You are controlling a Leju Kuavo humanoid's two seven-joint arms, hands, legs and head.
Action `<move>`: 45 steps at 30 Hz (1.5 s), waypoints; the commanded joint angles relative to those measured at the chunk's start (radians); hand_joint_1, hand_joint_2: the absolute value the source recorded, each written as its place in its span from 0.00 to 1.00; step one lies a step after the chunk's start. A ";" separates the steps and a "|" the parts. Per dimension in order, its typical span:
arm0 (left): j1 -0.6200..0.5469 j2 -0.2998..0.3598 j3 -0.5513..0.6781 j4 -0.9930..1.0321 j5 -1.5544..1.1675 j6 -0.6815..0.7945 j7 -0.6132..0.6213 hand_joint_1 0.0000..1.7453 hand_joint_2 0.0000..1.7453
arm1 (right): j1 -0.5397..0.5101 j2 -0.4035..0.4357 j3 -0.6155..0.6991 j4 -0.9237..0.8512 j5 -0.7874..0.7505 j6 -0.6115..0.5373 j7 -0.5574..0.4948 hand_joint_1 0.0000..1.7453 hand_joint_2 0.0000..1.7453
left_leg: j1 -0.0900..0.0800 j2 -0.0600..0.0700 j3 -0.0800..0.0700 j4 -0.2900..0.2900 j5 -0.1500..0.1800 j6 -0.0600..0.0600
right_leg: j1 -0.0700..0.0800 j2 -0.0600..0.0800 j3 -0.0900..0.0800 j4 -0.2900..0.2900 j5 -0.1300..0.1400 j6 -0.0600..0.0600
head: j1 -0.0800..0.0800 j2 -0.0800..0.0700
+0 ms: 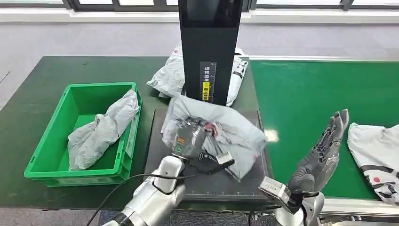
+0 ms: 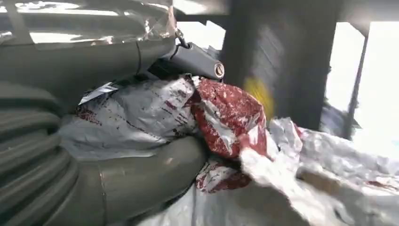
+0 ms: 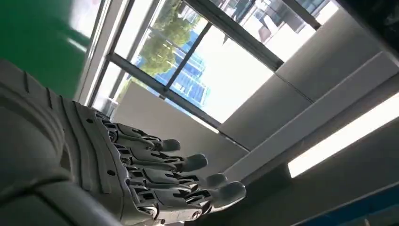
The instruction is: Moved the parcel from conveyor to table for the left to box.
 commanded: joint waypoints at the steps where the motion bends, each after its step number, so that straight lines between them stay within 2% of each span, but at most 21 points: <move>1: -0.030 0.308 -0.140 -0.606 -0.052 -0.004 0.228 1.00 1.00 | 0.000 0.055 -0.071 0.005 -0.009 0.001 0.005 0.00 0.00 | 0.001 0.004 -0.001 0.000 0.000 -0.002 | 0.001 0.003 -0.003 0.001 0.001 -0.003 | 0.000 0.000; 5: 0.023 0.289 0.006 -0.684 -0.052 -0.004 0.079 1.00 1.00 | -0.001 0.055 -0.096 0.034 -0.005 0.001 0.005 0.00 0.00 | 0.003 0.002 0.001 -0.002 0.001 -0.002 | 0.003 0.001 0.000 -0.001 0.000 -0.003 | -0.001 0.000; 7: 0.099 0.211 0.143 -0.746 -0.052 -0.004 -0.052 1.00 1.00 | 0.001 0.055 -0.095 0.036 -0.002 0.001 0.005 0.00 0.00 | 0.002 0.004 0.002 -0.003 0.000 -0.002 | 0.002 0.003 0.001 -0.002 0.000 -0.002 | 0.000 0.000; 8: 0.143 0.143 0.251 -0.756 -0.052 -0.004 -0.154 1.00 1.00 | 0.000 0.055 -0.097 0.044 -0.005 0.001 0.005 0.00 0.00 | 0.002 0.003 0.001 -0.001 0.000 -0.001 | 0.002 0.003 0.000 -0.001 0.000 -0.002 | 0.000 0.000; 9: 0.158 0.114 0.322 -0.747 -0.052 -0.004 -0.190 1.00 1.00 | -0.002 0.055 -0.096 0.057 -0.003 0.001 0.005 0.00 0.00 | 0.002 0.006 0.003 -0.003 0.000 -0.001 | 0.002 0.006 0.001 -0.002 0.000 -0.002 | 0.000 0.000; 13: 0.159 0.101 0.352 -0.741 -0.052 -0.004 -0.203 1.00 1.00 | -0.005 0.055 -0.099 0.062 -0.001 0.001 0.005 0.00 0.00 | 0.001 0.002 0.001 -0.001 0.000 -0.001 | 0.001 0.002 0.000 -0.001 0.000 -0.002 | 0.000 0.000; 14: 0.163 0.083 0.374 -0.734 -0.052 -0.004 -0.194 1.00 1.00 | -0.005 0.055 -0.097 0.066 0.002 0.001 0.005 0.00 0.00 | 0.001 0.003 0.002 -0.003 0.000 -0.001 | 0.002 0.002 0.001 -0.002 0.000 -0.002 | 0.000 0.000; 15: 0.168 0.019 0.388 -0.695 -0.033 -0.004 -0.188 1.00 1.00 | -0.005 0.055 -0.093 0.074 0.008 0.001 0.005 0.00 0.00 | 0.001 0.003 0.003 -0.003 0.000 -0.001 | 0.002 0.002 0.002 -0.003 0.000 -0.003 | 0.000 0.000; 16: 0.162 0.016 0.436 -0.676 0.018 -0.004 -0.231 1.00 1.00 | -0.006 0.055 -0.095 0.077 0.011 0.001 0.005 0.00 0.00 | 0.002 0.002 0.003 -0.003 0.000 -0.001 | 0.002 0.002 0.001 -0.003 0.001 -0.003 | 0.000 0.000; 18: 0.142 -0.008 0.596 -0.604 0.074 -0.004 -0.346 1.00 1.00 | -0.007 0.055 -0.102 0.083 0.014 0.001 0.005 0.00 0.00 | 0.002 0.000 0.003 -0.004 0.001 -0.001 | 0.002 -0.001 0.003 -0.004 0.001 -0.002 | 0.000 0.000; 20: 0.108 -0.058 0.772 -0.534 0.126 -0.004 -0.467 1.00 1.00 | -0.008 0.055 -0.105 0.091 0.010 0.001 0.005 0.00 0.00 | 0.001 0.003 0.003 -0.003 0.000 -0.001 | 0.001 0.002 0.002 -0.002 0.001 -0.002 | 0.000 0.000; 21: 0.076 -0.058 0.894 -0.467 0.129 -0.004 -0.524 1.00 1.00 | -0.009 0.055 -0.113 0.096 0.012 0.001 0.005 0.00 0.00 | 0.001 0.004 0.004 -0.004 0.001 -0.001 | 0.001 0.003 0.002 -0.003 0.001 -0.002 | 0.000 0.000; 23: 0.039 -0.058 1.035 -0.391 0.124 -0.004 -0.563 1.00 1.00 | -0.011 0.055 -0.123 0.102 0.012 0.001 0.005 0.00 0.00 | 0.000 0.005 0.005 -0.005 0.001 -0.001 | 0.001 0.005 0.002 -0.003 0.001 -0.003 | 0.000 0.000; 24: 0.006 -0.058 1.143 -0.336 0.169 -0.004 -0.642 1.00 1.00 | -0.009 0.055 -0.124 0.105 0.008 0.001 0.005 0.00 0.00 | 0.001 0.005 0.006 -0.006 0.001 -0.002 | 0.002 0.005 0.003 -0.005 0.002 -0.003 | 0.000 0.000; 25: -0.004 -0.058 1.184 -0.326 0.138 -0.004 -0.655 1.00 1.00 | -0.010 0.055 -0.123 0.106 0.009 0.001 0.005 0.00 0.00 | 0.000 0.004 0.005 -0.004 0.000 -0.001 | 0.000 0.003 0.002 -0.002 0.000 -0.002 | 0.000 0.000; 27: -0.018 -0.058 1.222 -0.296 0.144 -0.004 -0.667 1.00 1.00 | -0.014 0.055 -0.123 0.111 0.018 0.001 0.005 0.00 0.00 | 0.001 0.004 0.004 -0.003 0.000 -0.002 | 0.001 0.003 0.002 -0.001 0.000 -0.002 | 0.000 0.000; 40: -0.018 -0.058 1.216 -0.289 0.125 -0.004 -0.648 1.00 1.00 | -0.015 0.055 -0.123 0.113 0.017 0.001 0.005 0.00 0.00 | 0.001 0.000 0.000 -0.001 0.001 -0.002 | 0.001 0.000 0.000 -0.001 0.000 -0.002 | 0.000 0.000; 42: -0.006 -0.058 1.180 -0.290 0.092 -0.004 -0.587 1.00 1.00 | -0.013 0.055 -0.124 0.127 0.027 0.001 0.005 0.00 0.00 | 0.002 0.000 0.000 -0.001 0.001 -0.002 | 0.002 0.001 0.000 -0.001 0.000 -0.002 | 0.000 0.000; 45: -0.007 -0.058 1.200 -0.281 0.085 -0.004 -0.578 1.00 1.00 | -0.011 0.055 -0.116 0.136 0.032 0.001 0.005 0.00 0.00 | 0.002 0.000 0.001 -0.003 0.001 -0.002 | 0.002 0.000 0.001 -0.002 0.000 -0.003 | 0.000 0.000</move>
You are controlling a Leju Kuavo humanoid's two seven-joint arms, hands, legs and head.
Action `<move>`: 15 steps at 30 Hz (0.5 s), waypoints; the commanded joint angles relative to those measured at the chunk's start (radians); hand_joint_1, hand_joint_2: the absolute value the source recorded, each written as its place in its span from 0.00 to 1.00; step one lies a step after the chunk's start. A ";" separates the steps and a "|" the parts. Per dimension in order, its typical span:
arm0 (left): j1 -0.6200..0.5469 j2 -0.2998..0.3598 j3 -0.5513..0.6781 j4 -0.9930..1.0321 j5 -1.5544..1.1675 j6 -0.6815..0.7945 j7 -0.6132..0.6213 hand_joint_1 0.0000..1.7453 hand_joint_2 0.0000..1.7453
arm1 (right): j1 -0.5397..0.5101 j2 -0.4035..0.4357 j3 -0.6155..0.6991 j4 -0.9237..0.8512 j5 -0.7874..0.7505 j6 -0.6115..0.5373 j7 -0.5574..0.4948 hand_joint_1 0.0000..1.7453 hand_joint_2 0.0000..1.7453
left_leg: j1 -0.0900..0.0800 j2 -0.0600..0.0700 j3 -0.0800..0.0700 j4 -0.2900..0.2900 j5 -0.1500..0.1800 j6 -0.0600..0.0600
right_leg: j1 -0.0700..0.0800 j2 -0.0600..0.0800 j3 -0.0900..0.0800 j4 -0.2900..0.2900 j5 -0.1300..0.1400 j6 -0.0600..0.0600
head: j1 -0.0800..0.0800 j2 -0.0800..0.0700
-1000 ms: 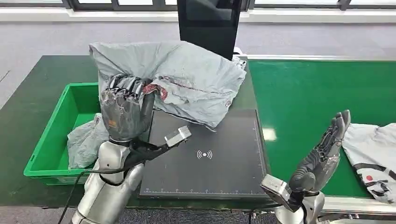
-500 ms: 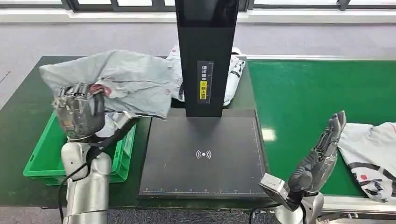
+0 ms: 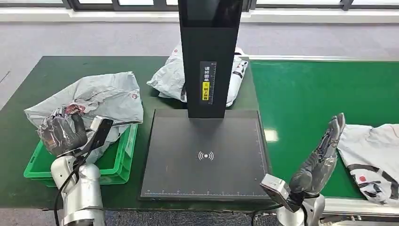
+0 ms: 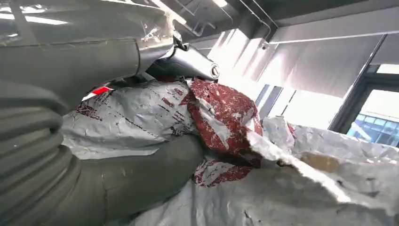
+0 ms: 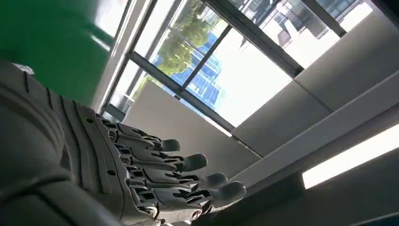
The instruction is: Moved the parcel from conveyor to table for the left to box.
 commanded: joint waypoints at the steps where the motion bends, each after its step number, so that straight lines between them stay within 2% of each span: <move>1: -0.042 -0.007 0.065 0.084 -0.038 -0.004 0.062 1.00 1.00 | -0.015 0.055 -0.060 0.079 0.010 0.001 0.003 0.00 0.00 | 0.001 0.000 0.001 -0.001 0.000 -0.001 | 0.001 -0.001 0.002 -0.001 0.000 -0.001 | 0.000 0.000; 2: -0.043 -0.007 0.068 0.098 -0.047 -0.004 0.066 0.59 1.00 | -0.014 0.055 -0.060 0.078 0.004 0.001 0.003 0.00 0.00 | 0.001 0.000 0.003 -0.003 0.001 -0.001 | 0.002 -0.001 0.003 -0.003 0.001 -0.002 | 0.000 0.000; 3: -0.041 -0.007 0.063 0.087 -0.039 -0.004 0.049 0.00 1.00 | -0.012 0.055 -0.058 0.078 0.006 0.001 0.003 0.00 0.00 | 0.001 0.000 0.001 -0.001 0.000 -0.001 | 0.001 -0.001 0.002 -0.001 0.000 -0.001 | 0.000 0.000; 15: -0.017 -0.007 0.007 0.028 0.045 -0.004 0.047 0.00 1.00 | -0.020 0.055 -0.075 0.072 0.033 0.001 0.033 0.00 0.00 | 0.001 0.000 0.001 -0.001 0.000 0.000 | 0.001 0.000 0.001 0.000 0.000 -0.001 | 0.000 0.000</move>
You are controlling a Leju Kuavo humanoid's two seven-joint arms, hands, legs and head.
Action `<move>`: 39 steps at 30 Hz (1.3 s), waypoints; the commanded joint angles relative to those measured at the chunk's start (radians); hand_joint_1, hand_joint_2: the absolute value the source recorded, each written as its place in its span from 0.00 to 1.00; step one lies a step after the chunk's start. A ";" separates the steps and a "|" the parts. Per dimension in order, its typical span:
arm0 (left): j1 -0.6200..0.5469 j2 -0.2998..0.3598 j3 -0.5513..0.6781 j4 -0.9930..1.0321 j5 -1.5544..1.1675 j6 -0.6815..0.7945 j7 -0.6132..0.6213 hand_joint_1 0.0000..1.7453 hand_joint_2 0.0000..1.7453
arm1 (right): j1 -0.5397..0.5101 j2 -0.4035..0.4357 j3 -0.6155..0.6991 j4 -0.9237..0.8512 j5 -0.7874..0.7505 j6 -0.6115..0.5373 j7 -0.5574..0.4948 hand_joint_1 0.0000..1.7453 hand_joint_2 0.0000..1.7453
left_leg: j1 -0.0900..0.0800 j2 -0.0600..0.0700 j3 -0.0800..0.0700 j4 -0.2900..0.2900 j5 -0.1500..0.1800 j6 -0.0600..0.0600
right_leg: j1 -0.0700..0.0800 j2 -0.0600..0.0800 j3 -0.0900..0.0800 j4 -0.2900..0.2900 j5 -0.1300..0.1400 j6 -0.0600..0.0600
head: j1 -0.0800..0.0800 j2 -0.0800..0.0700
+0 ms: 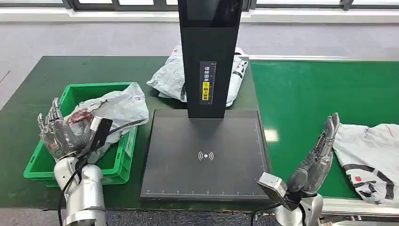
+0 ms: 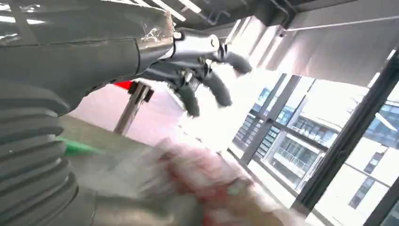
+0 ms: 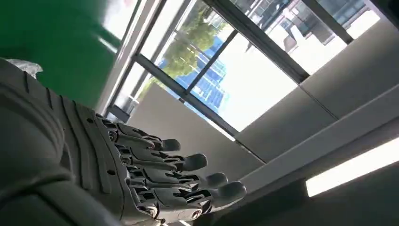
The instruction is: Moved the parcel from conveyor to table for the left to box.
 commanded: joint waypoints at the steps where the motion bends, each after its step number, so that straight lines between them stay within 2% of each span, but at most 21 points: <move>1: -0.018 0.001 -0.003 0.004 0.022 -0.004 -0.001 0.00 1.00 | -0.018 0.055 -0.075 0.052 0.007 0.001 0.011 0.00 0.00 | 0.001 0.000 0.001 -0.001 0.000 0.000 | 0.001 -0.001 0.001 -0.001 0.000 -0.001 | 0.000 0.000; 2: -0.013 0.001 -0.002 -0.011 0.056 -0.004 -0.016 0.00 1.00 | -0.019 0.055 -0.079 0.054 0.006 0.001 0.008 0.00 0.00 | 0.001 -0.001 0.002 -0.002 0.001 -0.001 | 0.001 -0.001 0.002 -0.002 0.000 -0.001 | 0.000 0.000; 3: -0.012 0.001 0.001 -0.021 0.073 -0.004 -0.025 0.00 0.00 | -0.020 0.055 -0.082 0.054 0.008 0.001 0.008 0.00 0.00 | 0.001 0.000 0.001 -0.001 0.000 0.000 | 0.001 -0.001 0.001 -0.001 0.000 -0.001 | 0.000 0.000; 8: 0.014 0.001 0.014 -0.177 0.293 -0.004 -0.180 0.00 0.00 | -0.034 0.055 -0.130 0.065 0.009 0.001 0.015 0.00 0.00 | 0.001 0.002 0.002 -0.002 0.000 -0.001 | 0.002 0.001 0.002 -0.002 0.001 -0.001 | 0.000 0.000; 14: 0.014 0.001 0.014 -0.177 0.293 -0.004 -0.180 0.00 0.00 | -0.034 0.055 -0.130 0.065 0.009 0.001 0.015 0.00 0.00 | 0.000 0.000 0.001 -0.001 0.000 0.000 | 0.000 0.000 0.001 -0.001 0.000 -0.001 | 0.000 0.000; 15: 0.048 0.001 -0.046 -0.290 0.515 -0.004 -0.304 0.00 0.00 | -0.042 0.055 -0.184 0.065 0.003 0.001 0.019 0.00 0.00 | 0.001 0.001 0.001 -0.001 0.000 0.000 | 0.001 0.000 0.002 -0.001 0.000 -0.001 | 0.000 0.000; 16: 0.077 0.001 -0.096 -0.328 0.576 -0.004 -0.304 0.00 0.00 | -0.044 0.055 -0.199 0.068 -0.004 0.001 0.012 0.00 0.00 | 0.001 0.001 0.000 0.000 0.000 0.000 | 0.001 0.000 0.001 -0.001 0.000 -0.001 | 0.000 0.000; 21: 0.306 0.005 -0.656 -0.541 0.974 -0.004 -0.304 0.00 0.00 | -0.071 0.055 -0.371 0.083 0.009 0.001 -0.019 0.00 0.00 | 0.001 -0.003 0.000 0.000 0.000 0.000 | 0.001 -0.004 0.002 -0.002 -0.001 0.000 | 0.000 0.000; 23: 0.342 0.093 -0.809 -0.576 1.163 -0.090 -0.304 0.00 0.00 | -0.100 0.055 -0.463 0.106 0.073 0.001 -0.019 0.00 0.00 | 0.001 -0.007 -0.001 0.000 0.000 0.001 | 0.002 -0.008 0.002 -0.003 -0.001 0.000 | 0.000 0.000; 24: 0.355 0.101 -0.828 -0.593 1.210 -0.134 -0.304 0.00 1.00 | -0.119 0.055 -0.500 0.120 0.113 0.001 -0.019 0.00 0.00 | 0.000 -0.008 -0.001 0.000 0.000 0.002 | 0.000 -0.009 0.003 -0.002 -0.001 0.001 | 0.000 0.000; 26: 0.382 0.097 -0.840 -0.603 1.285 -0.241 -0.304 0.00 1.00 | -0.159 0.055 -0.537 0.157 0.237 0.001 -0.019 0.00 0.00 | 0.000 -0.007 0.000 -0.001 -0.001 0.002 | 0.001 -0.009 0.005 -0.003 -0.001 0.001 | 0.000 0.000; 29: 0.425 0.039 -0.803 -0.569 1.386 -0.535 -0.304 0.00 1.00 | -0.240 0.055 -0.689 0.181 0.426 0.001 -0.019 0.00 0.00 | -0.001 -0.002 0.002 -0.002 -0.001 0.002 | 0.000 -0.004 0.006 -0.004 0.000 0.001 | 0.000 0.000; 30: 0.428 0.011 -0.782 -0.532 1.407 -0.646 -0.304 0.00 1.00 | -0.276 0.055 -0.770 0.169 0.558 0.001 -0.017 0.00 0.00 | -0.001 -0.002 0.002 -0.002 -0.001 0.003 | 0.000 -0.004 0.006 -0.005 0.001 0.001 | -0.001 0.000; 32: 0.427 0.001 -0.786 -0.481 1.464 -0.731 -0.304 0.00 1.00 | -0.295 0.055 -0.799 0.119 0.748 0.001 0.065 0.00 0.00 | -0.001 -0.004 0.002 -0.002 -0.001 0.002 | -0.001 -0.006 0.006 -0.005 0.000 0.001 | 0.000 0.000; 33: 0.426 0.001 -0.795 -0.466 1.483 -0.722 -0.304 0.00 1.00 | -0.280 0.032 -0.749 0.090 0.856 0.001 0.179 0.00 1.00 | -0.002 -0.006 0.001 -0.001 -0.001 0.002 | -0.002 -0.008 0.004 -0.002 -0.001 0.002 | 0.000 0.000; 34: 0.430 0.001 -0.809 -0.442 1.520 -0.720 -0.304 0.00 1.00 | -0.203 -0.102 -0.603 0.136 0.861 0.001 0.383 0.00 1.00 | -0.002 -0.005 0.002 -0.002 0.000 0.002 | -0.002 -0.008 0.005 -0.004 0.000 0.001 | 0.000 0.000; 35: 0.430 0.001 -0.809 -0.442 1.520 -0.720 -0.304 0.00 1.00 | -0.203 -0.102 -0.603 0.136 0.861 0.001 0.383 0.00 1.00 | -0.002 -0.006 0.001 -0.001 0.000 0.003 | -0.002 -0.008 0.005 -0.003 -0.001 0.002 | 0.000 0.000; 36: 0.434 0.001 -0.811 -0.434 1.531 -0.731 -0.304 0.00 1.00 | -0.174 -0.219 -0.464 0.195 0.861 0.001 0.577 0.00 1.00 | -0.001 -0.006 0.003 -0.003 0.000 0.003 | 0.000 -0.009 0.008 -0.007 0.000 0.002 | 0.000 0.000; 37: 0.438 0.001 -0.813 -0.396 1.574 -0.765 -0.304 0.00 1.00 | -0.154 -0.375 -0.226 0.261 0.861 0.001 0.857 0.00 1.00 | -0.001 -0.005 0.003 -0.001 -0.001 0.003 | -0.001 -0.007 0.006 -0.004 -0.001 0.002 | 0.000 0.000; 38: 0.441 0.001 -0.815 -0.380 1.586 -0.783 -0.304 0.00 1.00 | -0.169 -0.475 -0.038 0.321 0.861 0.001 1.092 0.00 1.00 | -0.001 -0.004 0.002 -0.001 -0.001 0.004 | -0.001 -0.006 0.005 -0.004 0.000 0.002 | 0.000 0.000; 39: 0.450 0.001 -0.819 -0.359 1.614 -0.827 -0.304 0.00 1.00 | -0.195 -0.489 0.027 0.386 0.861 0.001 1.192 0.00 1.00 | -0.002 0.000 0.004 -0.003 -0.001 0.005 | -0.001 -0.002 0.007 -0.007 0.001 0.003 | -0.001 0.000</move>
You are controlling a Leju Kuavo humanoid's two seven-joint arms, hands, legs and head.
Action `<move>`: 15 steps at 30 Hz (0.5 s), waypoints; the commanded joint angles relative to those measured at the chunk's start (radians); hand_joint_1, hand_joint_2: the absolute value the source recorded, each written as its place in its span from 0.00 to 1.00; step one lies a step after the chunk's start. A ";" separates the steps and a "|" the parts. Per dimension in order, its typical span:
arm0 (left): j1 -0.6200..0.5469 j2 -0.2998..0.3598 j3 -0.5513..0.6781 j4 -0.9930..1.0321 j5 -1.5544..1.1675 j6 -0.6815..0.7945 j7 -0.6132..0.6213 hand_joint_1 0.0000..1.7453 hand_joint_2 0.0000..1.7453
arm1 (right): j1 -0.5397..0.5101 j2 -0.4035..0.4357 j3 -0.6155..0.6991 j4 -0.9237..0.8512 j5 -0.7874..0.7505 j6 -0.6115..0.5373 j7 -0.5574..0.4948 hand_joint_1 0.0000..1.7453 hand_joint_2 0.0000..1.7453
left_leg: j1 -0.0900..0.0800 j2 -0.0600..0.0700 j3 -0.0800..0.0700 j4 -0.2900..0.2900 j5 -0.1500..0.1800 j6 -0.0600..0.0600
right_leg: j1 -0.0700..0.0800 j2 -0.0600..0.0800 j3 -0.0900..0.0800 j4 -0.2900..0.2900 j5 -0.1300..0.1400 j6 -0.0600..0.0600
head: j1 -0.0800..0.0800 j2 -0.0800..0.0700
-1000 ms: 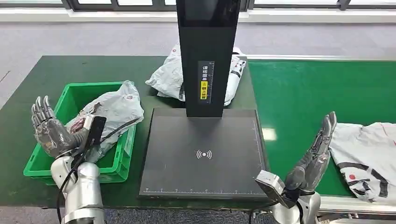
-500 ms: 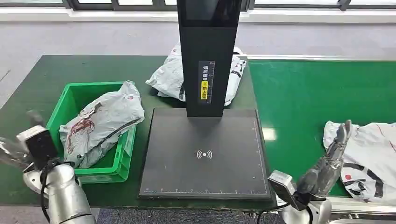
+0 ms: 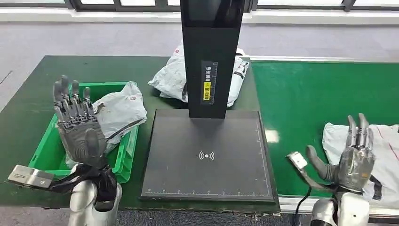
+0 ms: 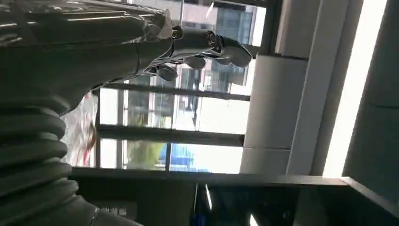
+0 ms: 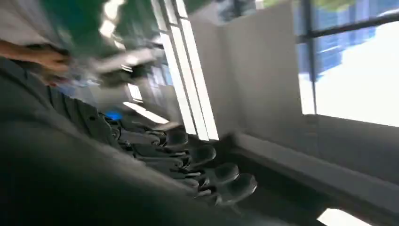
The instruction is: Moved the parcel from conveyor to table for the left to box.
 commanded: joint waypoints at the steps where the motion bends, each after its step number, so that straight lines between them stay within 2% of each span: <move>1: 0.131 -0.067 -0.073 0.172 0.136 -0.133 0.003 0.00 1.00 | -0.022 -0.484 0.641 0.342 0.049 0.003 0.920 0.00 1.00 | -0.001 0.010 0.004 -0.003 -0.001 0.001 | -0.001 0.010 0.002 -0.004 0.003 0.001 | -0.001 0.000; 2: 0.136 -0.067 -0.075 0.197 0.162 -0.181 0.003 0.00 1.00 | -0.035 -0.453 0.561 0.399 0.049 0.003 0.878 0.00 1.00 | -0.001 0.016 0.006 -0.005 -0.002 0.002 | -0.001 0.015 0.003 -0.006 0.004 0.001 | -0.001 0.000; 3: 0.138 -0.067 -0.078 0.204 0.159 -0.192 0.003 0.00 1.00 | -0.060 -0.466 0.566 0.459 0.049 0.003 0.895 0.00 1.00 | 0.000 0.008 0.003 -0.003 -0.002 0.002 | 0.000 0.007 0.006 -0.005 0.002 0.001 | 0.000 0.000; 5: 0.140 -0.067 -0.080 0.206 0.143 -0.207 0.003 0.00 1.00 | -0.071 -0.391 0.373 0.471 0.049 0.003 0.769 0.00 1.00 | 0.001 0.006 0.005 -0.004 -0.001 0.001 | 0.001 0.006 0.006 -0.006 0.002 0.000 | 0.000 0.000; 6: 0.141 -0.067 -0.080 0.195 0.134 -0.207 0.003 0.00 1.00 | -0.080 -0.407 0.350 0.519 0.049 0.003 0.782 0.00 1.00 | 0.001 0.007 0.007 -0.005 -0.002 0.001 | 0.001 0.006 0.007 -0.008 0.002 0.000 | 0.000 0.000; 10: 0.141 -0.067 -0.080 0.195 0.134 -0.207 0.003 0.00 1.00 | -0.080 -0.407 0.350 0.519 0.049 0.003 0.782 0.00 1.00 | 0.000 0.001 0.005 -0.004 -0.001 0.001 | 0.000 -0.001 0.006 -0.007 0.001 0.000 | 0.000 0.000; 12: 0.141 -0.067 -0.080 0.195 0.134 -0.207 0.003 0.00 1.00 | -0.080 -0.407 0.350 0.519 0.049 0.003 0.782 0.00 1.00 | 0.000 0.003 0.003 -0.001 -0.002 0.002 | 0.000 0.002 0.003 -0.004 0.001 0.001 | 0.000 0.000; 13: 0.141 -0.067 -0.081 0.186 0.124 -0.193 0.003 0.00 1.00 | -0.078 -0.450 0.424 0.546 0.049 0.003 0.896 0.00 1.00 | 0.000 0.003 0.004 -0.003 -0.002 0.002 | 0.001 0.002 0.005 -0.006 0.001 0.001 | 0.000 0.000; 15: 0.146 -0.067 -0.080 0.181 0.113 -0.180 0.003 0.00 1.00 | -0.110 -0.449 0.380 0.636 0.049 0.003 0.893 0.00 1.00 | 0.000 0.003 0.004 -0.002 -0.002 0.002 | 0.000 0.003 0.005 -0.005 0.001 0.001 | 0.000 0.000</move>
